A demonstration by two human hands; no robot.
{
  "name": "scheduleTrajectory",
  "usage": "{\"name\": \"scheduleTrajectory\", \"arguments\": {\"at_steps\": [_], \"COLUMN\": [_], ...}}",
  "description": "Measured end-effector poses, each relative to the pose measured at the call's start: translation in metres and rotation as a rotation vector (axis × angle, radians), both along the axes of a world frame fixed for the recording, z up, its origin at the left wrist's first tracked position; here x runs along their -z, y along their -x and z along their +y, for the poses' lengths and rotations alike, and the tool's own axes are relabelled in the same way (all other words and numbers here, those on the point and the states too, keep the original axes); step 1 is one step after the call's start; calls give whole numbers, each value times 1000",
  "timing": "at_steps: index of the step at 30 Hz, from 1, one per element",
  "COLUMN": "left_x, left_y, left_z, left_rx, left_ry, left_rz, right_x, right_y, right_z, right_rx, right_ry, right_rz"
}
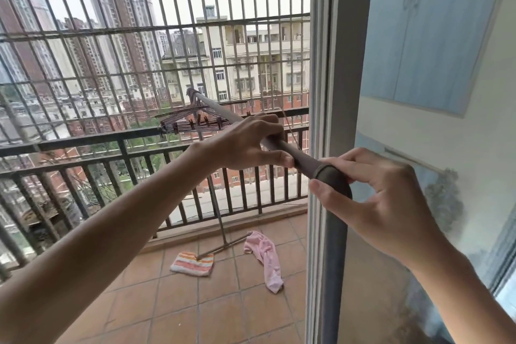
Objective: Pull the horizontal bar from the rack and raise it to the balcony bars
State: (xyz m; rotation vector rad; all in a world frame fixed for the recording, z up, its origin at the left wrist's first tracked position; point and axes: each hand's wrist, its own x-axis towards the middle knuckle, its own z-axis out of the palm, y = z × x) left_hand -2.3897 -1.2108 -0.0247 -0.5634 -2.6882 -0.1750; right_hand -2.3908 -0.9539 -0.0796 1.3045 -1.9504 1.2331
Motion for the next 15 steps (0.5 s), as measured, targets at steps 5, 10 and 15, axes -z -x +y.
{"name": "scheduleTrajectory", "arguments": {"at_steps": [5, 10, 15], "left_x": [3, 0, 0], "left_y": [-8, -16, -18], "left_z": [0, 0, 1], "left_rx": [-7, 2, -13], "left_ry": [-8, 5, 38], "left_rz": [24, 26, 15], "right_x": [-1, -3, -4], "right_y": [-6, -16, -25], "right_z": [1, 0, 2], "right_rx": [-11, -24, 27], "right_ry": [9, 1, -21], "right_rz": [-6, -12, 11]}}
